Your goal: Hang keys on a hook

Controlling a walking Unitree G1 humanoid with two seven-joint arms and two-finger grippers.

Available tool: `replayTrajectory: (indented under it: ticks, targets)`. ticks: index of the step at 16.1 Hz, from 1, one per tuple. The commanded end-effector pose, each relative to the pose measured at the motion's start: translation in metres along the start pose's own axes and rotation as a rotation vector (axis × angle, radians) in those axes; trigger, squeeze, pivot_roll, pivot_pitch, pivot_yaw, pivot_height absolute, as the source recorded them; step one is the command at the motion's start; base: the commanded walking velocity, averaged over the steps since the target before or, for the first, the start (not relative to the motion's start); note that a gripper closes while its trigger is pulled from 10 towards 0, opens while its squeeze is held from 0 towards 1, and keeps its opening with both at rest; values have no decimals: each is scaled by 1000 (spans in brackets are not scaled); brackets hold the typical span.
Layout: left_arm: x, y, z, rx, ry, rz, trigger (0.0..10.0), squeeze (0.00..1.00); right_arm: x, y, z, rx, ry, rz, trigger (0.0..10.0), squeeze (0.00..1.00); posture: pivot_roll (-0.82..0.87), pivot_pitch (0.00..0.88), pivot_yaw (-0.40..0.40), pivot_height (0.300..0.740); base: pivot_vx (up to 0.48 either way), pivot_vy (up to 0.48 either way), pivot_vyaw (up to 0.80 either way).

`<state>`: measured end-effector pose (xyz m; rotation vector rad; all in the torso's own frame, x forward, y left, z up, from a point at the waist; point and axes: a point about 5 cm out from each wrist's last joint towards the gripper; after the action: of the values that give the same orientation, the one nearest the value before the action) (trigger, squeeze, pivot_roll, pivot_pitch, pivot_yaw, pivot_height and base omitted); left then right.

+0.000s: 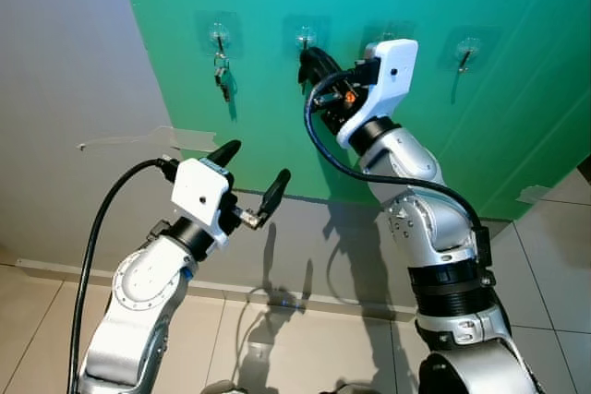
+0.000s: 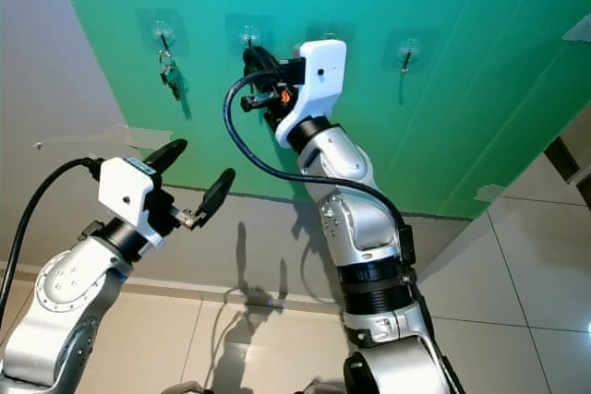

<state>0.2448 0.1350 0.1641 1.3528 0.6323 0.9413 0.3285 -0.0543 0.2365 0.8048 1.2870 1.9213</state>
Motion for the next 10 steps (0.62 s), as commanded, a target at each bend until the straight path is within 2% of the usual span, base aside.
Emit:
replayTrajectory:
  ticks: [1,10]
  targets:
    - [-3,4,1,-11,-19,1,10000,0,-9,-1,0,16,-53,-3,10000,0,-1,48,-35,740,0,0,0]
    - [-4,4,0,-8,-27,1,10000,0,-20,-7,-7,73,-81,3,10000,0,-3,50,-30,740,0,0,0]
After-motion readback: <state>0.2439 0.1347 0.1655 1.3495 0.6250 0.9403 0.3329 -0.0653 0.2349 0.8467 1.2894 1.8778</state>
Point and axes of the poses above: a point about 5 cm out from each wrist's last joint towards the gripper, its own z axis pointing out of the wrist towards the gripper, its own y axis along the axis of the wrist's last joint, x = y × z, and after that the axes turned 3 degrees about -z, right-handed
